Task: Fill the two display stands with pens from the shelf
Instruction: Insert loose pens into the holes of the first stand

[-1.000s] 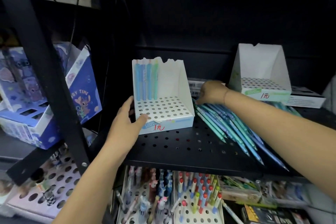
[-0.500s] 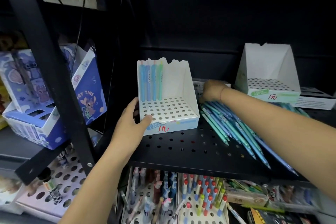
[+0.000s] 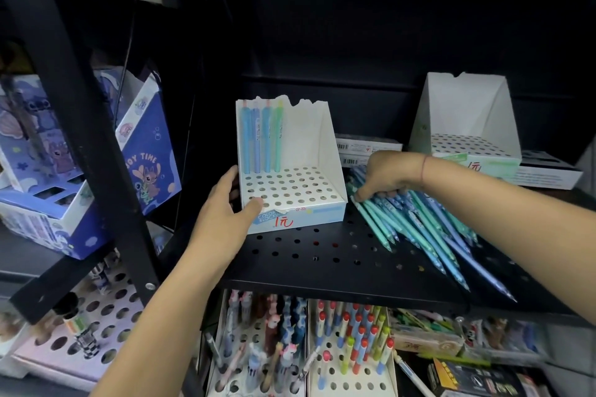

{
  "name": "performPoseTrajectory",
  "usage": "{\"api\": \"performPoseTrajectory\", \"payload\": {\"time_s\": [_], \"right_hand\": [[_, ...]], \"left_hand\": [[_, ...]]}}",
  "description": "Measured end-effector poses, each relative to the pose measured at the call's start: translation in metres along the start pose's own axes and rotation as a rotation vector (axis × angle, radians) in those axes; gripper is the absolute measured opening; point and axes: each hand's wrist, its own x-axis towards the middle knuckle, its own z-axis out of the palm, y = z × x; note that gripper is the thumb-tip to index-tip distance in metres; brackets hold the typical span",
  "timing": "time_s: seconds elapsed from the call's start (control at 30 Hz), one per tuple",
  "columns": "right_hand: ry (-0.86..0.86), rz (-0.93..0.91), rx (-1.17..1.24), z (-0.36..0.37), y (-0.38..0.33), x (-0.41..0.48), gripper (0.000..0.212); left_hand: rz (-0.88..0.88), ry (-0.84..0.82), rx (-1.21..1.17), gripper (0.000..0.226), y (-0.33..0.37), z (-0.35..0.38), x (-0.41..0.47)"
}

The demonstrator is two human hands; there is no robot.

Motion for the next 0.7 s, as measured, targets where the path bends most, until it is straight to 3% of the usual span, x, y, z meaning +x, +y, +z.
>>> {"api": "performPoseTrajectory", "payload": {"time_s": [0.23,0.47,0.57,0.7], "right_hand": [[0.014,-0.002,-0.220,0.010,-0.010,-0.013,0.048],[-0.095,0.028,-0.206,0.010,-0.016,-0.014,0.041],[-0.146,0.056,-0.147,0.009,-0.014,-0.008,0.054],[-0.200,0.083,-0.137,0.007,-0.012,-0.004,0.043]], "left_hand": [[0.000,-0.003,-0.005,0.062,-0.001,0.000,0.001],[0.007,-0.009,-0.009,0.061,-0.001,0.001,0.000],[0.007,-0.007,-0.008,0.061,-0.001,0.001,0.001],[0.004,-0.006,-0.015,0.062,-0.003,0.001,0.001]]}}
